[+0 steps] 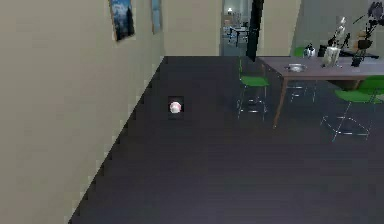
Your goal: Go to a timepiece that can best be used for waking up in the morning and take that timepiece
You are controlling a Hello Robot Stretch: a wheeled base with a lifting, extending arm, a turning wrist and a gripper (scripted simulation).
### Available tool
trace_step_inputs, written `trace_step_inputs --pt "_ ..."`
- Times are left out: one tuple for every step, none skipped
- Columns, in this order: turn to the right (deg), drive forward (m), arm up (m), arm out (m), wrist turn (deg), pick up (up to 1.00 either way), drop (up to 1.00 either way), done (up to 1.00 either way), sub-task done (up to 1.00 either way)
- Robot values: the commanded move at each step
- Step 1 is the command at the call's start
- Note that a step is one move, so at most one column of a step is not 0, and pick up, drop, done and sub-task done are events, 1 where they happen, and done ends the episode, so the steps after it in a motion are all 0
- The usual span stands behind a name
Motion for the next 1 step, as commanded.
trace_step_inputs --pt "6.0 0.00 0.00 0.00 0.0 0.00 0.00 0.00 0.00"
